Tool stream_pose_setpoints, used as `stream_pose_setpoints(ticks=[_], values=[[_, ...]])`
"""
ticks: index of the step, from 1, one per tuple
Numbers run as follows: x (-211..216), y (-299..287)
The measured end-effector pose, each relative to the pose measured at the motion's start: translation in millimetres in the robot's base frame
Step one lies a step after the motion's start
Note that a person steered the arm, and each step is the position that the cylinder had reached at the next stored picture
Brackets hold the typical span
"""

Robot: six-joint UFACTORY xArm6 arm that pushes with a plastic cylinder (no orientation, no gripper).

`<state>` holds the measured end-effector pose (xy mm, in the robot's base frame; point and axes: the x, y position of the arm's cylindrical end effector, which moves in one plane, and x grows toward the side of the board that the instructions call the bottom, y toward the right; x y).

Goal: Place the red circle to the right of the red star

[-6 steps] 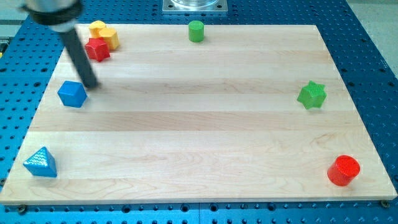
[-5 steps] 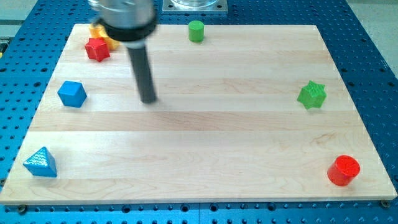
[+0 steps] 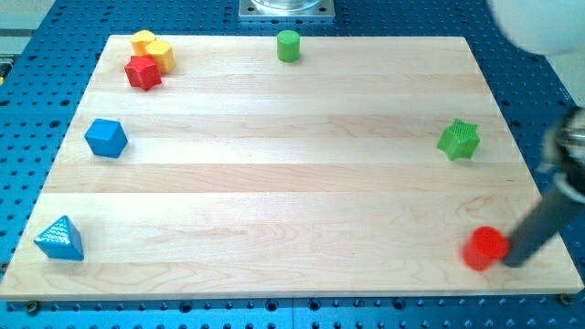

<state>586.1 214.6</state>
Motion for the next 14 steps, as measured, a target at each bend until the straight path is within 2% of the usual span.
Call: stream_pose_setpoints(ticks=[1,2,3,4,5,6,8,10,11,12,14], values=[[-27.9,-96.3],[-42.5,-89.5],[-2.4,-55.3],[15.4,-118.5],[-3.9,-198.3],[-49.7,-274.8],[-33.5,-329.0],[-135.1,-347.4],[-163.1,-345.5],[-174.7,-317.0],[-242.2,-345.2]])
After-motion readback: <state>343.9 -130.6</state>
